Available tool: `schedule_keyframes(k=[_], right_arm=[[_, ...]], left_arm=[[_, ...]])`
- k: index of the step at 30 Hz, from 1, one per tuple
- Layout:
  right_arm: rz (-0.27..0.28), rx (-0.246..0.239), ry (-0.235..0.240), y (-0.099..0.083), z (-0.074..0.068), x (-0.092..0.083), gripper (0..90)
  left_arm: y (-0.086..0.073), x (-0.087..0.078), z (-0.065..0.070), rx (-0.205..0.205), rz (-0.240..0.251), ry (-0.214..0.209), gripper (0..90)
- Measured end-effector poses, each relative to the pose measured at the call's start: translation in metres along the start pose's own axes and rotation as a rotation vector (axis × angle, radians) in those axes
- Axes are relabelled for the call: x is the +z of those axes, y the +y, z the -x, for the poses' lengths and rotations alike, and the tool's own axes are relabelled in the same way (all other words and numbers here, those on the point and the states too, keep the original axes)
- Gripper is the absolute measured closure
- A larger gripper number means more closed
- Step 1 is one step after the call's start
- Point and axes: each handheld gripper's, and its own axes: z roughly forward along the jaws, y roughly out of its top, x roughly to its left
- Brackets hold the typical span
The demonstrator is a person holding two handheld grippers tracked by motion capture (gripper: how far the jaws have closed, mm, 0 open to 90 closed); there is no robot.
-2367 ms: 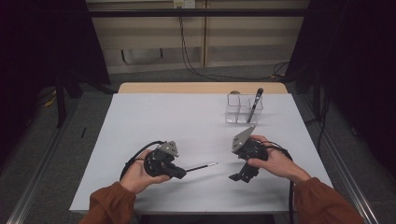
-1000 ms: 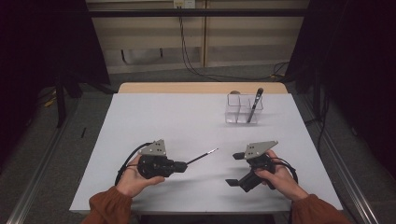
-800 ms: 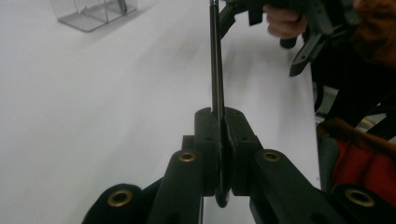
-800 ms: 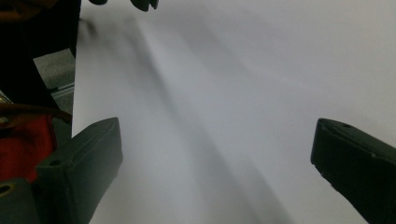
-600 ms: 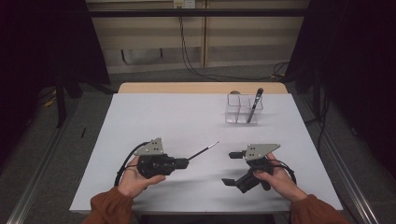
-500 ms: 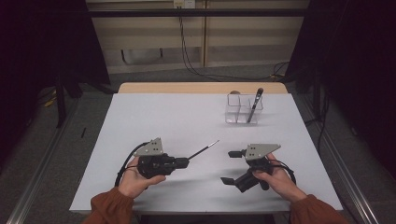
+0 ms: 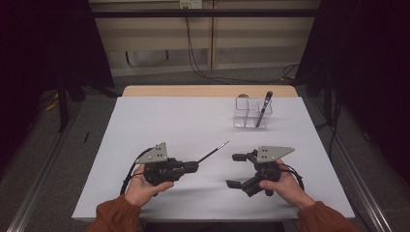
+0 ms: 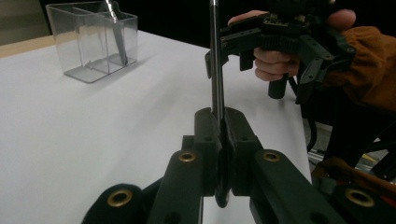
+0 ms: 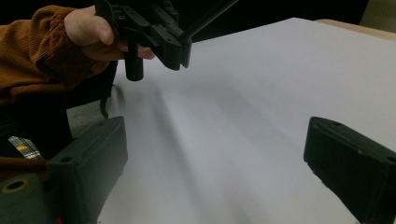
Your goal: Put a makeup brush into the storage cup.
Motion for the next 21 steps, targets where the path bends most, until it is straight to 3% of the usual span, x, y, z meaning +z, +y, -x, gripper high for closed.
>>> schedule_keyframes(k=[11,18,21], right_arm=[[0.057,0.016,-0.030,0.014,-0.002,0.003,8.7],[0.072,0.039,-0.009,0.020,0.000,0.012,22.0],[0.073,0.041,0.003,0.022,0.002,0.014,32.3]], left_arm=[[0.003,0.012,0.002,0.018,0.000,-0.001,85.3],[0.002,0.013,0.001,0.020,-0.014,-0.009,85.2],[0.002,0.014,0.001,0.017,-0.013,-0.009,85.3]])
